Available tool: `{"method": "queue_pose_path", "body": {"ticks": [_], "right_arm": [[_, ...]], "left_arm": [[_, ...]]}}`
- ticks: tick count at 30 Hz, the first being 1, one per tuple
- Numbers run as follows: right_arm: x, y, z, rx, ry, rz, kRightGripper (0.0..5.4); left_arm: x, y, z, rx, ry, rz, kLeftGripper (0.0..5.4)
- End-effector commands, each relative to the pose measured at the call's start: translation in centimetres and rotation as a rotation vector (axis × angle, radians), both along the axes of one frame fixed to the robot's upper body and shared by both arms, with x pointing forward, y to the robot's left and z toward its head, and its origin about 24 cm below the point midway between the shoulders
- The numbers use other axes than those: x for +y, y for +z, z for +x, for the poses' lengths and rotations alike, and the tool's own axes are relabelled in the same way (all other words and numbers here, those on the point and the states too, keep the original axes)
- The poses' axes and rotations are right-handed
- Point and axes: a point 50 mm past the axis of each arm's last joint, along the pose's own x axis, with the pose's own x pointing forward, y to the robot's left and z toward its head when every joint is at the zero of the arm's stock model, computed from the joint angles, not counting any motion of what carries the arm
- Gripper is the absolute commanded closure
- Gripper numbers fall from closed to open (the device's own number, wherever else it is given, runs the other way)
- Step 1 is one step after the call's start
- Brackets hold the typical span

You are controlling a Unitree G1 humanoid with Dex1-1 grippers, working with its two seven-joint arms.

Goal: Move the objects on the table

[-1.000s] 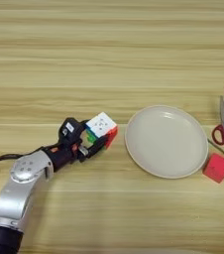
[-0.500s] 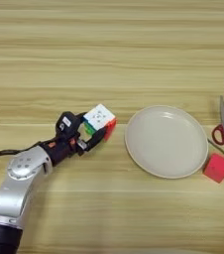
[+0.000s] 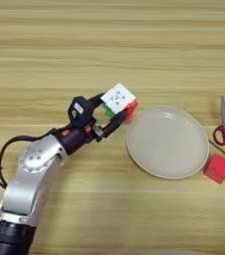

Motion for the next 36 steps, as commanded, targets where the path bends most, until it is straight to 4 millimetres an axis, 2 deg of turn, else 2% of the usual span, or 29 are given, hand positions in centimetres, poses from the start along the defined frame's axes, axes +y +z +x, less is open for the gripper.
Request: {"method": "queue_pose_path", "body": {"ticks": [1, 19, 28, 36], "right_arm": [[0.3, 0.3, 0.0, -0.014, 0.006, -0.007, 0.00], [0.5, 0.4, -0.3, -0.021, 0.011, -0.009, 0.00], [0.6, 0.5, -0.4, -0.022, 0.011, -0.008, 0.00], [0.5, 0.5, -0.4, -0.023, 0.011, -0.008, 0.00]], "left_arm": [[-1.4, 0.4, 0.1, -0.009, -0.046, 0.001, 2.14], [-6.1, -1.1, -0.4, 0.019, -0.166, 0.012, 2.14], [-6.9, -2.3, -0.3, 0.053, -0.181, 0.029, 2.14], [-6.9, -4.8, 0.1, 0.114, -0.167, 0.076, 2.14]]}}
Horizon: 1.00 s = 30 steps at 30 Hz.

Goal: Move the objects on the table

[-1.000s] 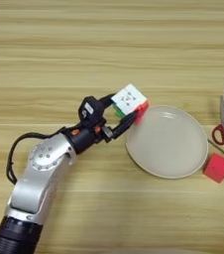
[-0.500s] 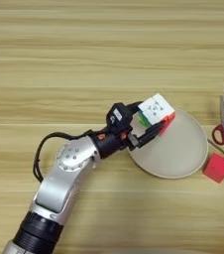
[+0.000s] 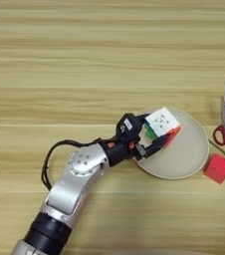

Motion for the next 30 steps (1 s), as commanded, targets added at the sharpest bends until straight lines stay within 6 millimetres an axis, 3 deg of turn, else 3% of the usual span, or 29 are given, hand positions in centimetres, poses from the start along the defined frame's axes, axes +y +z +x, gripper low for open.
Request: {"method": "queue_pose_path", "body": {"ticks": [1, 15, 17, 30], "right_arm": [[0.1, -0.1, 0.0, 0.012, -0.002, 0.006, 0.00], [0.0, -0.1, -0.1, 0.012, -0.003, 0.007, 0.00], [0.0, -0.1, -0.1, 0.012, -0.003, 0.007, 0.00], [-0.3, -0.1, -0.2, 0.016, -0.006, 0.001, 0.00]], "left_arm": [[-0.3, -1.2, 0.5, 0.007, 0.007, 0.034, 2.14], [-0.3, -3.4, 1.0, 0.037, 0.032, 0.042, 2.14], [-0.4, -3.4, 0.9, 0.034, 0.028, 0.034, 1.77], [-0.2, -1.6, 1.3, -0.016, 0.073, -0.089, 0.77]]}}
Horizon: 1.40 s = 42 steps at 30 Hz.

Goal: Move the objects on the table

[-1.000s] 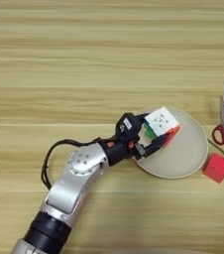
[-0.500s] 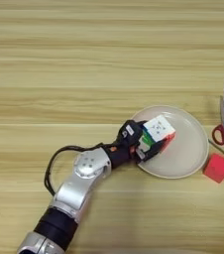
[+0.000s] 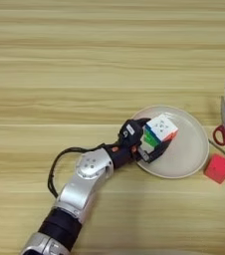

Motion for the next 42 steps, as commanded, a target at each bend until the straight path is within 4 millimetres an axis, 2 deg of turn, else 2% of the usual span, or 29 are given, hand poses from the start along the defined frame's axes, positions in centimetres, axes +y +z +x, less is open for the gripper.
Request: {"method": "queue_pose_path", "body": {"ticks": [1, 9, 18, 25, 32, 38, 42], "right_arm": [[-0.3, 0.0, -0.1, 0.014, -0.004, 0.000, 0.00], [-0.2, -0.1, -0.1, 0.019, -0.002, 0.000, 0.00], [0.2, -0.3, 0.2, 0.024, 0.003, 0.002, 0.00], [0.6, -0.5, 0.2, 0.043, 0.040, -0.010, 0.00], [0.1, -0.8, 0.1, 0.094, 0.075, 0.028, 0.00], [-0.2, -0.9, -0.5, 0.132, 0.112, 0.031, 0.00], [-0.5, -0.9, -1.1, 0.171, 0.156, 0.085, 0.00]], "left_arm": [[0.3, 1.4, 0.5, -0.038, 0.041, -0.068, 0.70], [2.2, 4.3, 1.2, -0.101, 0.110, -0.207, 0.04], [4.7, 5.6, 1.5, -0.135, 0.183, -0.268, 0.04], [9.2, 5.0, 3.5, -0.164, 0.448, -0.231, 0.04], [13.7, 5.3, 3.7, -0.264, 0.719, -0.194, 0.04], [15.3, 5.1, 3.9, -0.319, 0.956, -0.117, 0.04], [14.9, 5.3, 3.9, -0.319, 1.010, -0.140, 0.04]]}}
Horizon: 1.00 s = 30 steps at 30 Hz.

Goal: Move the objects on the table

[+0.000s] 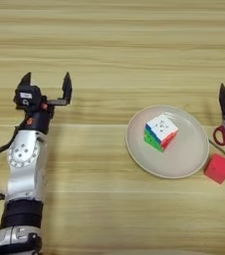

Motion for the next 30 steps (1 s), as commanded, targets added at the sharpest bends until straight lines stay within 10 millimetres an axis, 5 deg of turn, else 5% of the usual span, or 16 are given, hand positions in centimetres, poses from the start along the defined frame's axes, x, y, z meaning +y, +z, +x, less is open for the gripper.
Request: {"method": "queue_pose_path", "body": {"ticks": [1, 10, 17, 30], "right_arm": [[-0.7, 0.1, -0.8, 0.058, 0.039, 0.059, 0.00], [-0.3, -0.3, -2.6, 0.371, 0.054, 0.109, 0.00], [1.5, -2.6, -3.9, 0.615, 0.077, 0.131, 0.00], [1.3, -4.5, -3.7, 0.720, -0.029, 0.065, 0.00]], "left_arm": [[-0.6, 0.4, 0.3, -0.019, 0.038, -0.021, 0.04], [-1.8, 0.5, 0.3, -0.026, 0.020, -0.012, 0.04], [-2.4, 0.5, 0.2, -0.038, -0.006, 0.026, 0.04], [-2.7, 0.4, 0.2, -0.044, -0.025, 0.025, 0.04]]}}
